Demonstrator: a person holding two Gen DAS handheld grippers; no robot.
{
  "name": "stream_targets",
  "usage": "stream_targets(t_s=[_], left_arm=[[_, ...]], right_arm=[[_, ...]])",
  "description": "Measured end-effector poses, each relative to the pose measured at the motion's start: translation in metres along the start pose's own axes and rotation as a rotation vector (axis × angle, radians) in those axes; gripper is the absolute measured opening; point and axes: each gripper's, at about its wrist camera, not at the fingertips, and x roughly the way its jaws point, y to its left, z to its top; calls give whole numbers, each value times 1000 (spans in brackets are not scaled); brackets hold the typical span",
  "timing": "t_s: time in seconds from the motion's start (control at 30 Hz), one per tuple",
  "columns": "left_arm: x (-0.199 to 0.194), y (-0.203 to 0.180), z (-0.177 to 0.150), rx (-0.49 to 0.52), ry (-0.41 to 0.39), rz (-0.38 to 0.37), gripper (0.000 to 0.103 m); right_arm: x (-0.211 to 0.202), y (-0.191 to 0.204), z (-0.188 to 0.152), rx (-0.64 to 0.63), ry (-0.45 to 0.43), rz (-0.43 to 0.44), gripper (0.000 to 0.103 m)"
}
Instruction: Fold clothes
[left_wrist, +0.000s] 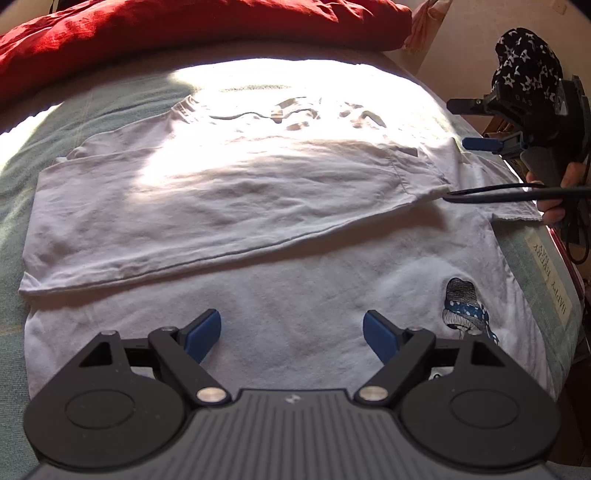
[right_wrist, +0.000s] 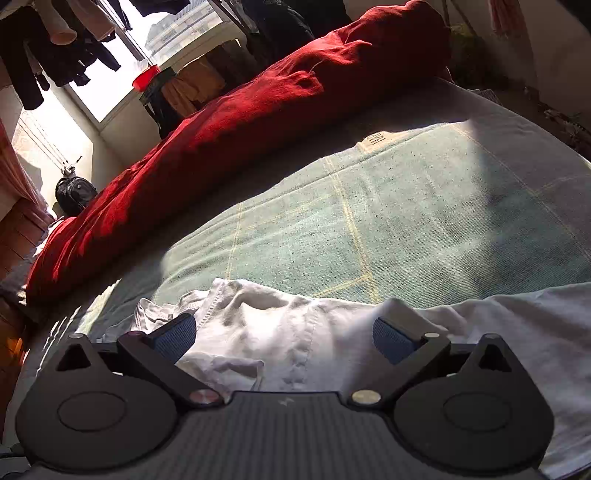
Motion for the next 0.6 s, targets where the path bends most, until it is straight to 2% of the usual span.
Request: stream_targets(t_s=[0.13,0.2,0.3,0.47,0.6], left_arm=[[-1,1,-3,-11,-3,17,84],[0,0,-5,-8,1,28,84],[2,-3,-5,-2,2,28,84],[4,-6,-2,12,-4,37,84],[10,-7,-4,15,1,43,84]], right_arm=[[27,4,-10,-20,50,-36,103],[43,-1,-11,-50,56,-98,103],[54,-8,-6,-68,39,-88,103],[25,3,5,-21,20,-66,103],[9,4,-9,12,2,-56,103]])
